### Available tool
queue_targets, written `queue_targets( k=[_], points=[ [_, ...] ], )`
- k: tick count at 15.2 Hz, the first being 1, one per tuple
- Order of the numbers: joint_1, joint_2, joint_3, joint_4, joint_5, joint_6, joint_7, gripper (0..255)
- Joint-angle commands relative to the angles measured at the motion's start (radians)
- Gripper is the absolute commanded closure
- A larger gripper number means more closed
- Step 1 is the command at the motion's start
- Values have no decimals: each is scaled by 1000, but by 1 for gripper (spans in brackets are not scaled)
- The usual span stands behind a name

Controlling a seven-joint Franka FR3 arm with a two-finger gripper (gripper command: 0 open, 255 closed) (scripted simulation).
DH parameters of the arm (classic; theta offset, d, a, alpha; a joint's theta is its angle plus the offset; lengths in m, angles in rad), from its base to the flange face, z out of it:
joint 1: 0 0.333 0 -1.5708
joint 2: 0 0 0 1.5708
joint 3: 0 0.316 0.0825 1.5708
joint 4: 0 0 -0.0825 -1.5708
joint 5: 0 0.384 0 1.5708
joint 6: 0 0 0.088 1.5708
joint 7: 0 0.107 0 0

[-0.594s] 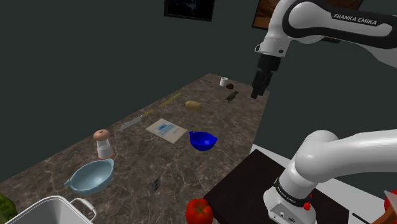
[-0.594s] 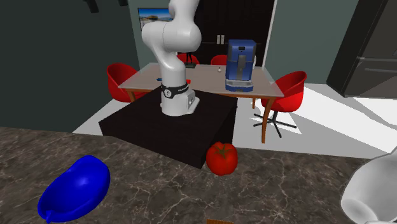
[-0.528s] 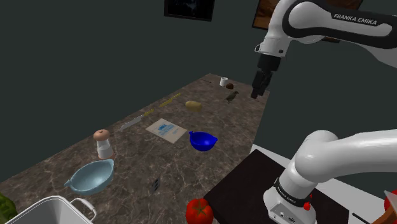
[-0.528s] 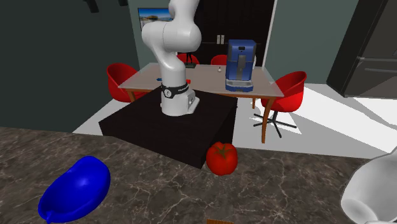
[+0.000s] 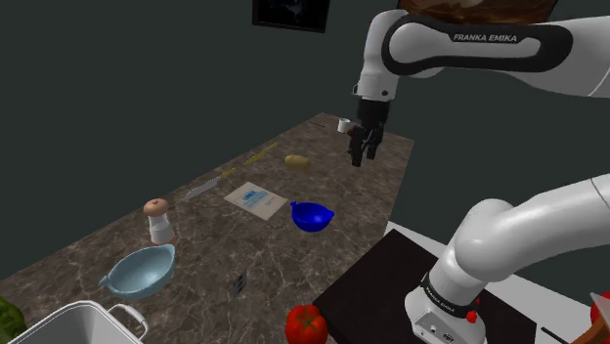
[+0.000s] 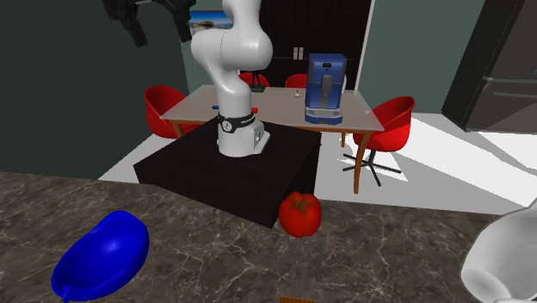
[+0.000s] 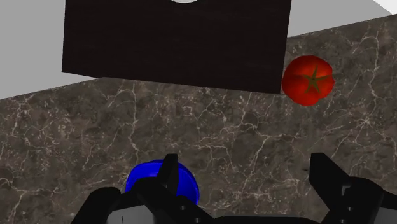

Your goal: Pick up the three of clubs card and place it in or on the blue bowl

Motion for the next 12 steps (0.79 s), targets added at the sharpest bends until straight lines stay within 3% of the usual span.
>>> queue_targets(
  k=[1,12],
  points=[
    [10,75,35,24,7,26,34,0],
    [71,509,200,215,-8,120,245,0]
  ],
)
